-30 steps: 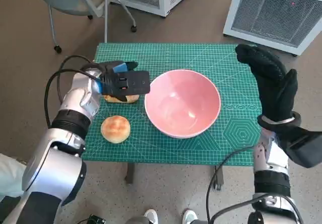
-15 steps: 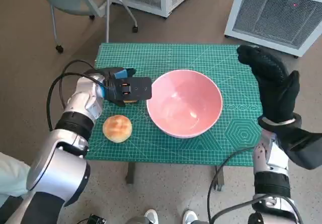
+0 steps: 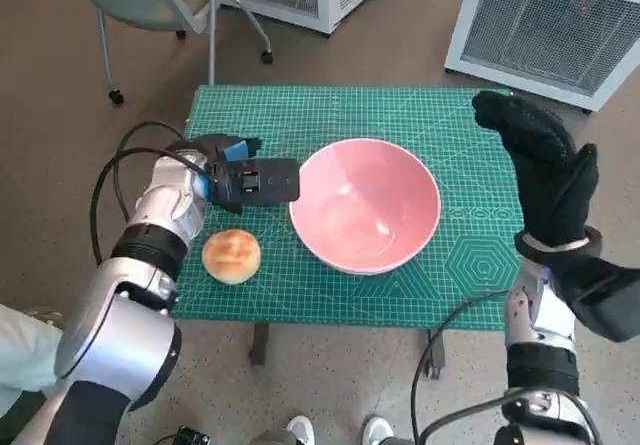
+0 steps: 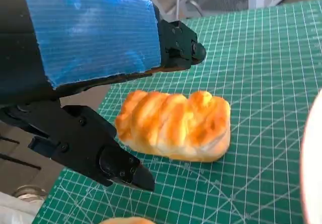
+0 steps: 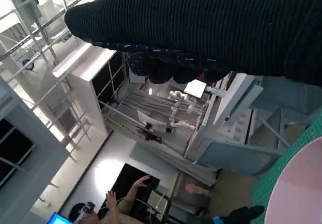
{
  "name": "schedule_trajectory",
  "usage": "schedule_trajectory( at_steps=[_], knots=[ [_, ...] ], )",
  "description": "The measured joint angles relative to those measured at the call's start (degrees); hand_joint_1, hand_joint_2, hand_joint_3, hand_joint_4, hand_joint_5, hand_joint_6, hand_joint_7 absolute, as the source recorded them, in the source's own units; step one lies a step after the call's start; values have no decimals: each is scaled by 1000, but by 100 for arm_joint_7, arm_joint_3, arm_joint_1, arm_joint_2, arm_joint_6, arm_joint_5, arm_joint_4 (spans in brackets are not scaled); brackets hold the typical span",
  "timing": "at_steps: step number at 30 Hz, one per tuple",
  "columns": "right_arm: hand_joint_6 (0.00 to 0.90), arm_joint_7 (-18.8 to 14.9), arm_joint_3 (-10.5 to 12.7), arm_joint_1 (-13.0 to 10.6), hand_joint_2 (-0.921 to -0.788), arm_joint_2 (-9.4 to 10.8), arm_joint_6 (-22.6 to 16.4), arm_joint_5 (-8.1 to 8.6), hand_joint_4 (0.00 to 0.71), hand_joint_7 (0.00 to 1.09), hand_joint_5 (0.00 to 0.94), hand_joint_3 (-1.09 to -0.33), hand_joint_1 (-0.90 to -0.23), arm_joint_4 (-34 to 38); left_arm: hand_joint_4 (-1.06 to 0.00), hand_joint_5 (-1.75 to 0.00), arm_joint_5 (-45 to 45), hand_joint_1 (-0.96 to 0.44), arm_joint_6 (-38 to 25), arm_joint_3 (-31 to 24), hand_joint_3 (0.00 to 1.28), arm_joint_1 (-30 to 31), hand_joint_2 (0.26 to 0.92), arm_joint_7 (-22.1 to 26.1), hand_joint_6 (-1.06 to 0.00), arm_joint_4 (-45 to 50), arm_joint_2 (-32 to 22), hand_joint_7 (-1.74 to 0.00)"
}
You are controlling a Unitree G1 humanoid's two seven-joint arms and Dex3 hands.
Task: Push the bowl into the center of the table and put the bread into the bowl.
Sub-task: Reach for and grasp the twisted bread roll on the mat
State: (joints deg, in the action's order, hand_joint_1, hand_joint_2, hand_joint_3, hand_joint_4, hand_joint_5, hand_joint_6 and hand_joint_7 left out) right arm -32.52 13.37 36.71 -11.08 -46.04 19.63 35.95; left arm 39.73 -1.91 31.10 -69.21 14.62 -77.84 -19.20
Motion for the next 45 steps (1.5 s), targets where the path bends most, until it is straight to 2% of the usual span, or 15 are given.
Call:
schedule_trajectory(
  at_steps=[7,9,10,12,13,16,18,19,20,21,25,28,32,45],
  knots=[
    [-1,0,-12,-129,-921,-3,51,3,89,460,0,-733,-638,-195,-244,-31,-58,-99,16,-86,20,37,775,-230,-411,-5,45,-57],
    [-1,1,-13,-176,-921,-4,82,9,89,460,0,-734,-637,-251,-428,-92,-62,-59,37,-97,23,55,800,-310,-488,-5,50,-63],
    [-1,1,-13,-195,-921,-6,96,16,88,460,0,-734,-636,-274,-484,-537,-62,91,46,-99,70,63,844,-350,-530,-5,51,-66],
    [-1,1,-13,-241,-921,-7,128,27,88,459,0,-735,-634,-350,-529,-933,-58,222,85,-99,117,87,879,-459,-589,-5,52,-76],
    [-1,1,-13,-257,-921,-8,145,30,88,459,0,-735,-632,-384,-566,-1064,-52,274,107,-95,116,98,894,-513,-637,-7,52,-88],
    [-1,1,-14,-292,-921,-12,189,35,87,458,0,-736,-630,-480,-613,-1213,-3,335,186,-60,112,132,912,-690,-715,-10,52,-112],
    [-1,1,-14,-314,-921,-16,210,39,87,458,0,-736,-630,-526,-634,-1234,12,350,233,-43,104,150,916,-760,-767,-11,52,-138],
    [-1,1,-14,-330,-921,-17,225,41,87,458,0,-736,-630,-552,-658,-1220,29,280,253,-40,95,160,917,-800,-731,-12,52,-333],
    [-1,1,-14,-345,-921,-18,234,42,87,458,0,-736,-630,-574,-674,-1222,43,179,266,-36,101,165,918,-824,-657,-14,52,-637],
    [-1,1,-13,-359,-921,-19,240,42,87,458,0,-737,-631,-588,-677,-1218,57,115,280,-28,102,167,919,-834,-620,-17,52,-838],
    [-1,1,-14,-398,-921,-19,276,42,86,457,0,-739,-632,-635,-668,-1162,90,24,314,20,80,170,920,-830,-631,-36,51,-1121],
    [-1,1,-13,-404,-921,-19,298,42,87,457,0,-739,-634,-675,-664,-1129,101,8,321,48,64,173,920,-790,-664,-51,51,-1165],
    [-1,1,-13,-406,-921,-19,311,42,88,458,1,-738,-632,-703,-670,-1148,126,3,321,90,54,173,919,-721,-682,-58,51,-1138],
    [-1,1,-35,-415,-921,-19,340,41,88,457,0,-738,-640,-726,-696,-1228,88,1,334,65,54,172,920,-739,-662,-57,33,-1053]
  ],
)
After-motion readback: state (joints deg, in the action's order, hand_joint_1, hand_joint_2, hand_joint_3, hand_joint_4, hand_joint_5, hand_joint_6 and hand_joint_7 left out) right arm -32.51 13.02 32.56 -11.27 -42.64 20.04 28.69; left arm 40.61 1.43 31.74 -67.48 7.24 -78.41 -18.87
